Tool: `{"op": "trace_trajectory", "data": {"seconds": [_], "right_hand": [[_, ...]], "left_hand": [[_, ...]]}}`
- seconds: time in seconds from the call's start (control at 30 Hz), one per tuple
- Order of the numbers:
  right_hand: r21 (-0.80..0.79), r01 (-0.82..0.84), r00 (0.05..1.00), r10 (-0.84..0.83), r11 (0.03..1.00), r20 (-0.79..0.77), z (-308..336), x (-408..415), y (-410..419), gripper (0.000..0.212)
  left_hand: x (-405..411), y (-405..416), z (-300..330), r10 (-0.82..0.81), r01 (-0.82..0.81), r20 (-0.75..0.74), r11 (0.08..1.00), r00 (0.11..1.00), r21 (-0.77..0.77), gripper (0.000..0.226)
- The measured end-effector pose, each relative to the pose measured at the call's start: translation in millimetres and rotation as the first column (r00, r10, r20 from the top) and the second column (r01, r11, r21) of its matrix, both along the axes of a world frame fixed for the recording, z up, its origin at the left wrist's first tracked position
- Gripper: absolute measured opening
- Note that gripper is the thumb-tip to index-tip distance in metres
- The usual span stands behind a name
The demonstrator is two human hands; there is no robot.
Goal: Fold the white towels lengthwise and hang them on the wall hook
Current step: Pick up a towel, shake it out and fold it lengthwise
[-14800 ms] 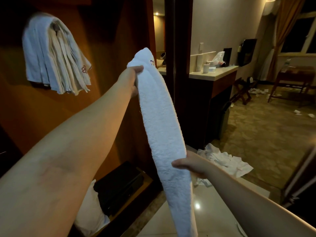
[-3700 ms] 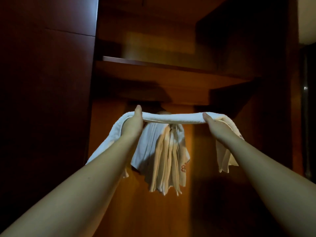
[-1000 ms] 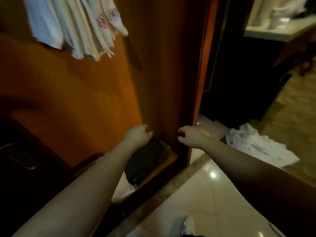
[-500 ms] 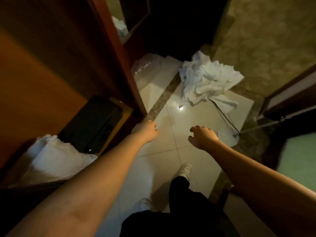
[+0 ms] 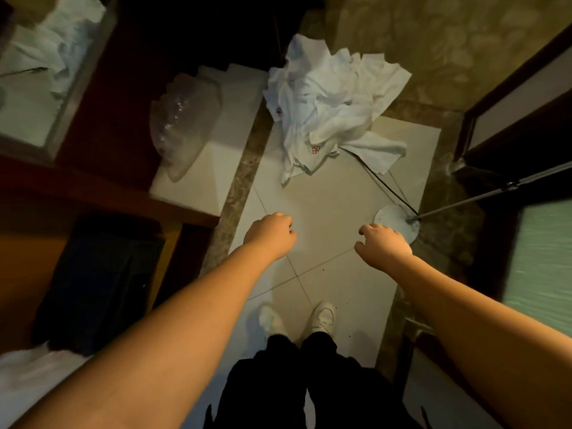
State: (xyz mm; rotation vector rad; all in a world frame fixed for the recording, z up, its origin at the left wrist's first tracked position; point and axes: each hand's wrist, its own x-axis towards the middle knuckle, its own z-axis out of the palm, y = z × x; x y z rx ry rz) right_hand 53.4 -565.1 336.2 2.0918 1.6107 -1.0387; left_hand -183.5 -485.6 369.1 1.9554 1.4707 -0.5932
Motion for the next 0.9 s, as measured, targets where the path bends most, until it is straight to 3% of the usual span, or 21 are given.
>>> {"op": "trace_trajectory", "data": {"seconds": [0.3,0.67,0.9], "right_hand": [[-0.034,0.066,0.998,-0.066,0.997,-0.015,-129.2,46.8,132.8,0.046],[-0.137,0.143,0.986,-0.153,0.980,-0.065,-239.4,95.2,302.1,0.043],[-0.180,0.109,0.988,-0.126,0.978,-0.084,-312.2,124.9,357.4,0.047]], "left_hand": [[52.4,139.7,-130.5,-0.066,0.066,0.005,0.998,0.998,0.022,0.034],[105.8,327.3,-270.9,-0.140,0.132,-0.034,0.977,0.990,-0.169,0.033],[126.0,387.6,-355.0,-0.136,0.122,-0.040,0.961,0.990,-0.248,0.037]]}}
